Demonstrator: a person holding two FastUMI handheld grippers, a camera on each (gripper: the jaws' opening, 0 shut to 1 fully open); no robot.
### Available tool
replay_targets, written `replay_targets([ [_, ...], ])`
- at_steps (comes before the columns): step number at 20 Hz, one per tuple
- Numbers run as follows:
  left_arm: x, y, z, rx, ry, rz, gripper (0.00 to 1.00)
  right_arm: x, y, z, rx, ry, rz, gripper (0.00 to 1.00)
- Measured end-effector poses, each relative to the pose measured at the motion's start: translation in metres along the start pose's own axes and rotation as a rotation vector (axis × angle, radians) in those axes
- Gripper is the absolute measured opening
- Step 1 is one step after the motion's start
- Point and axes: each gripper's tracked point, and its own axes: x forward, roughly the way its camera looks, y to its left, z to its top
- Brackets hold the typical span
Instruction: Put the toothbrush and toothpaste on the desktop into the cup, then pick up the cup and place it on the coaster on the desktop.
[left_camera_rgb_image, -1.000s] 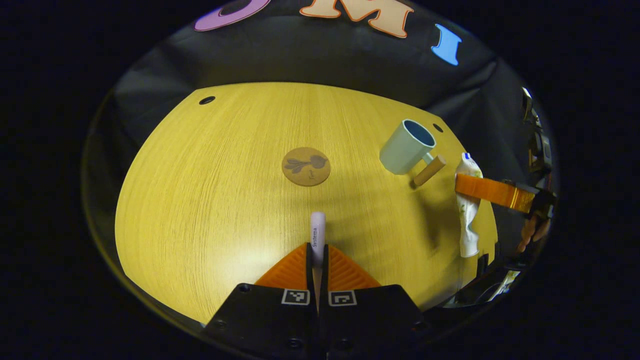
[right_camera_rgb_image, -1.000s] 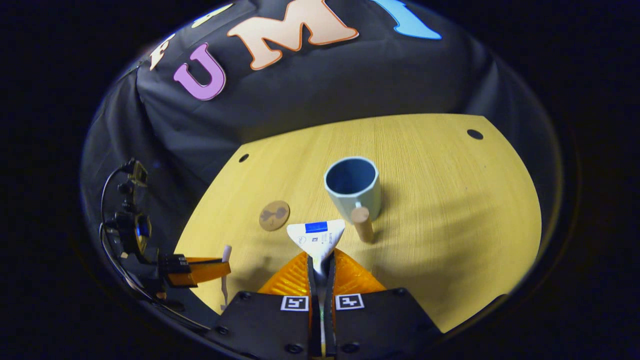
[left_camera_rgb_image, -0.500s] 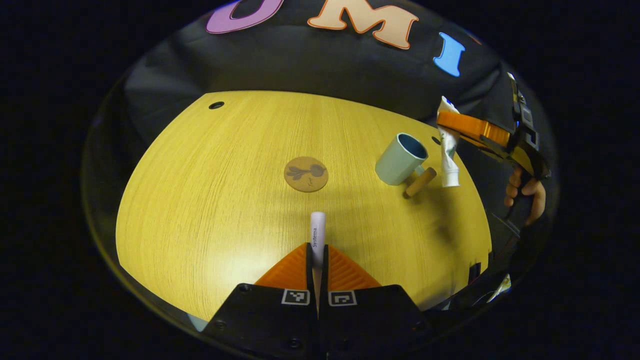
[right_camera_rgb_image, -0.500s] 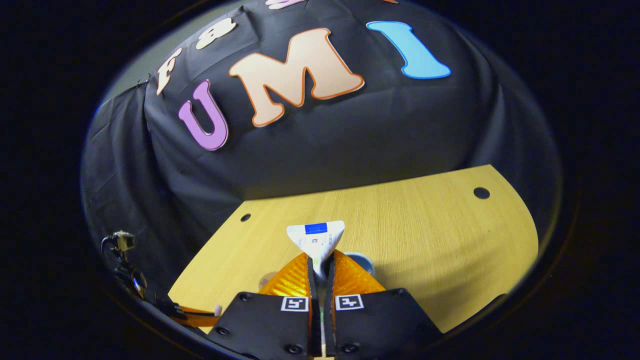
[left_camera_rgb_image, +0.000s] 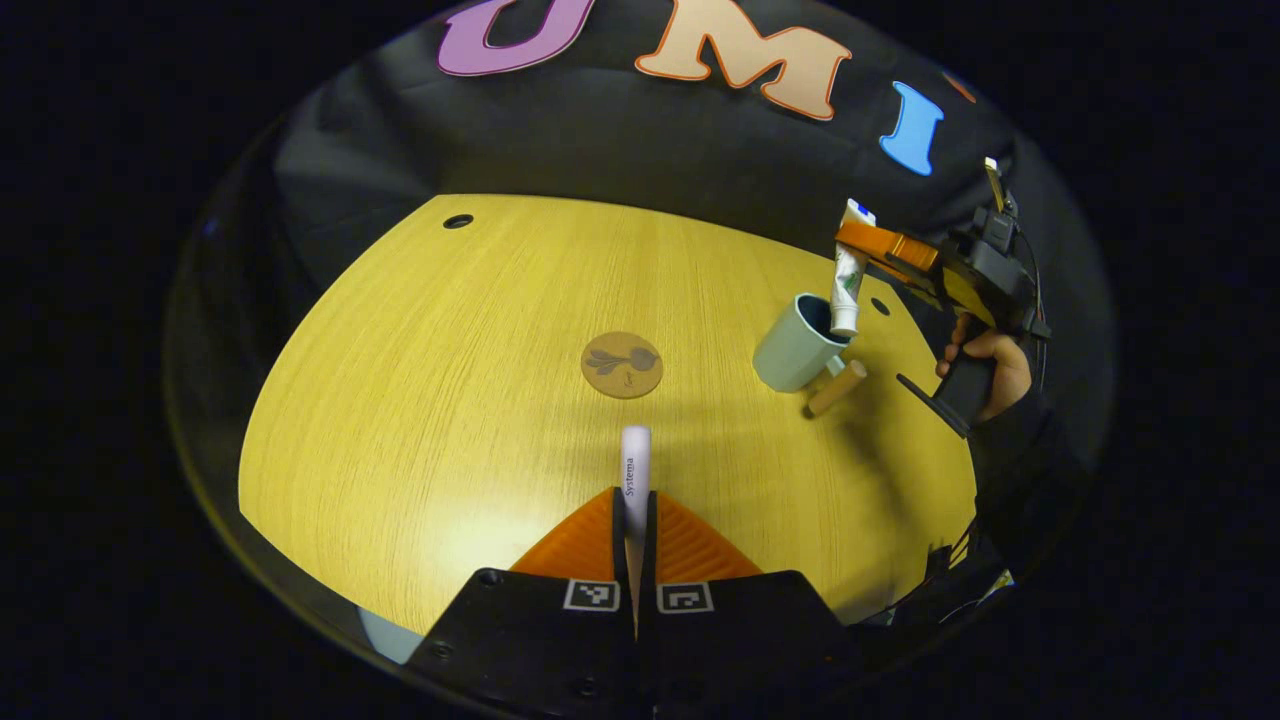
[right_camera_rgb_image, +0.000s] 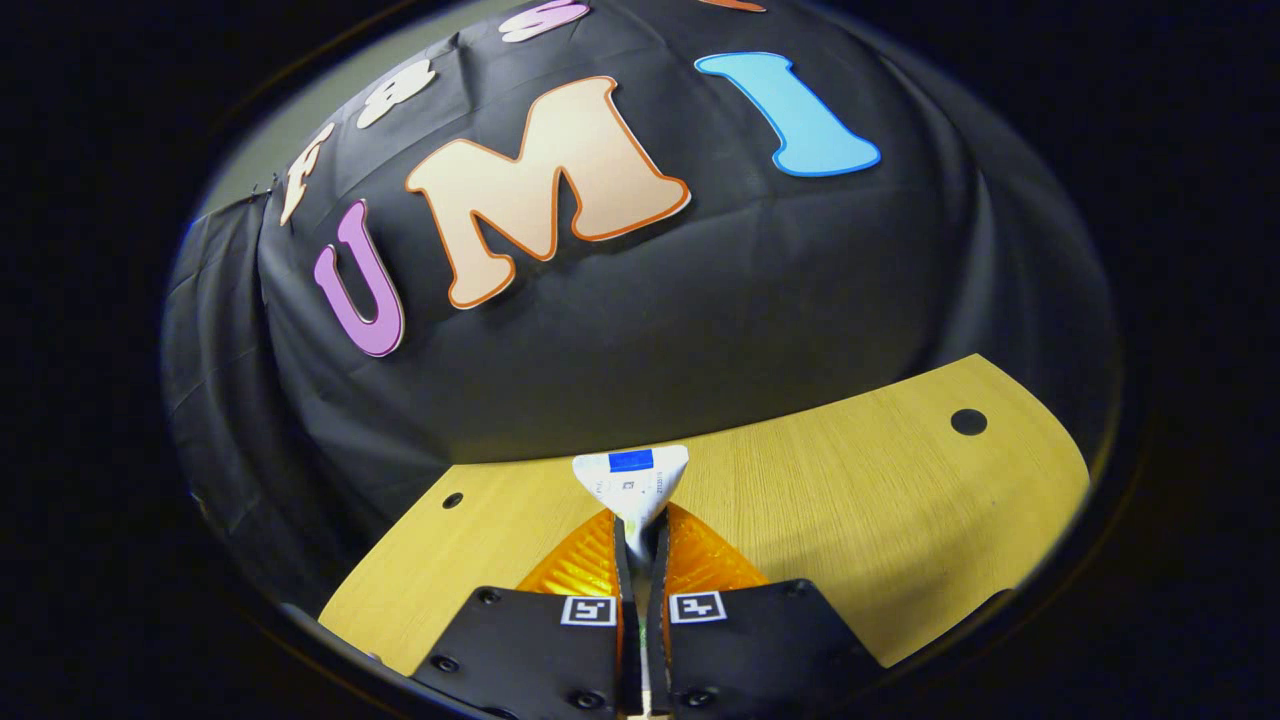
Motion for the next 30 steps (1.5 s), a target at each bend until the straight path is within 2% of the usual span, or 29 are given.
replay_targets([
  [1,-0.004,-0.002,0.0,-0.002,-0.002,0.003,0.0,0.0,0.001,-0.001,-0.008,-0.003,0.006,0.09],
  [3,-0.01,-0.003,0.007,-0.003,-0.017,0.002,0.0,0.001,-0.002,-0.007,-0.042,0.005,-0.007,0.1],
  [4,-0.013,-0.008,0.012,0.001,-0.023,-0.002,0.0,0.004,-0.002,-0.009,-0.058,0.011,-0.009,0.16],
  [6,-0.015,-0.017,0.018,0.01,-0.034,-0.008,0.0,0.005,-0.002,-0.017,-0.067,0.033,-0.005,0.16],
  [7,-0.013,-0.021,0.023,0.016,-0.037,-0.011,0.0,0.003,-0.003,-0.018,-0.074,0.038,-0.007,0.22],
  [8,-0.007,-0.024,0.03,0.021,-0.042,-0.015,0.0,-0.004,-0.003,-0.019,-0.079,0.04,-0.003,0.43],
  [10,0.005,-0.032,0.04,0.029,-0.052,-0.027,0.0,-0.012,0.003,-0.016,-0.073,0.025,0.016,0.55],
  [12,0.026,-0.049,0.062,0.038,-0.088,-0.054,0.0,-0.025,0.004,-0.01,-0.082,0.005,0.017,1.0],
  [16,0.062,-0.064,0.118,0.049,-0.171,-0.108,0.0,-0.053,-0.005,-0.001,-0.075,-0.018,0.011,0.99],
  [20,0.074,-0.095,0.174,0.048,-0.252,-0.179,0.0,-0.08,-0.029,0.003,-0.064,-0.026,-0.029,0.98],
  [26,0.09,-0.143,0.23,0.063,-0.353,-0.276,0.0,-0.117,-0.068,-0.002,-0.034,-0.022,-0.108,0.99],
  [30,0.104,-0.176,0.269,0.068,-0.442,-0.323,0.01,-0.138,-0.08,-0.004,-0.025,-0.014,-0.134,0.99],
])
